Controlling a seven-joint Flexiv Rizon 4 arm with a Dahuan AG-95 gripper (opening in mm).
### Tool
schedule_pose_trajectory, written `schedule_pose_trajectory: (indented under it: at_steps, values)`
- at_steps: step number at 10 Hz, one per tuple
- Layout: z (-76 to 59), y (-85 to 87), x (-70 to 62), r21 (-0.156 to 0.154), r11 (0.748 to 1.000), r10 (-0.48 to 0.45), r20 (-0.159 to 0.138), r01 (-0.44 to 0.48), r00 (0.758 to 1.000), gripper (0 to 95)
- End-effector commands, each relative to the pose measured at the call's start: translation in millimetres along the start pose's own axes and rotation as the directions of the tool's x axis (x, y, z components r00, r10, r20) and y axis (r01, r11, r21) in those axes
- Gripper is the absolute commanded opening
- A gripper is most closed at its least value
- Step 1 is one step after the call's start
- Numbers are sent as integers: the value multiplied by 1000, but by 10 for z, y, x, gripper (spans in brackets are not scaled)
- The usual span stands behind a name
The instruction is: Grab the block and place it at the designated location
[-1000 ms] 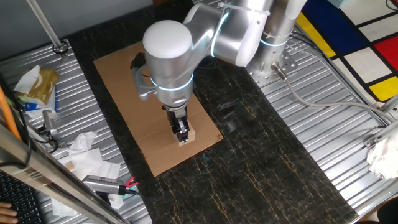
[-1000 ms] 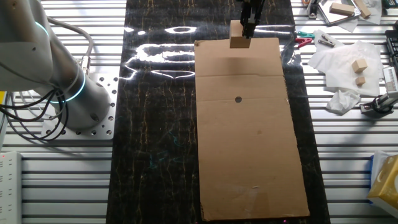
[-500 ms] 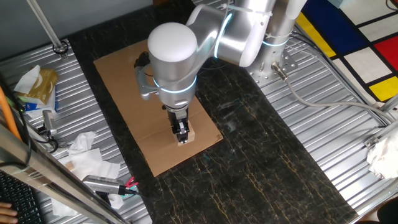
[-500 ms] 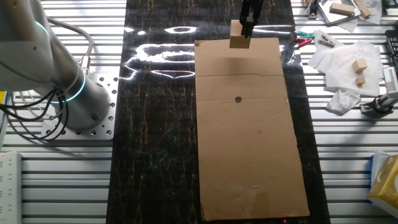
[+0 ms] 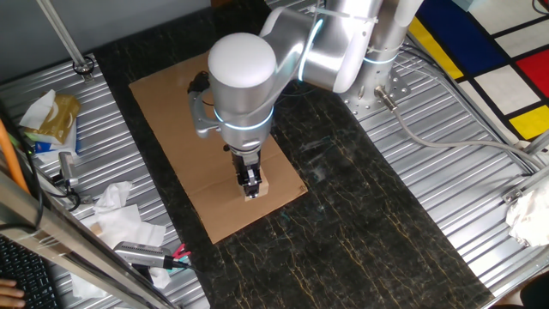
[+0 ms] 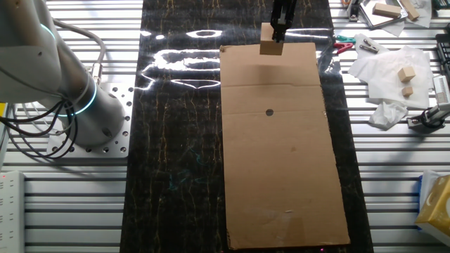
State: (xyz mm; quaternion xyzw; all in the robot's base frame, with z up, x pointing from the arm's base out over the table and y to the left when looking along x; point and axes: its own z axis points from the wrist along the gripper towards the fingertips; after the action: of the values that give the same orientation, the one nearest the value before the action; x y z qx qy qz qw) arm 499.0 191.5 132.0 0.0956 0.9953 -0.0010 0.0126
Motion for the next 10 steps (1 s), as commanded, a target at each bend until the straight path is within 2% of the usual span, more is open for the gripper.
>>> schedule_pose_trajectory:
  at_steps: [1, 5, 8, 10]
  values:
    - [-1, 0, -5, 1, 1000, -4, -1, 4, 1000, 0]
    - [-1, 0, -5, -1, 1000, -28, -5, 28, 1000, 0]
    - [1, -2, -4, 0, 1000, -6, -5, 6, 1000, 0]
    - [9, -34, 8, 28, 1000, 14, 3, -14, 1000, 0]
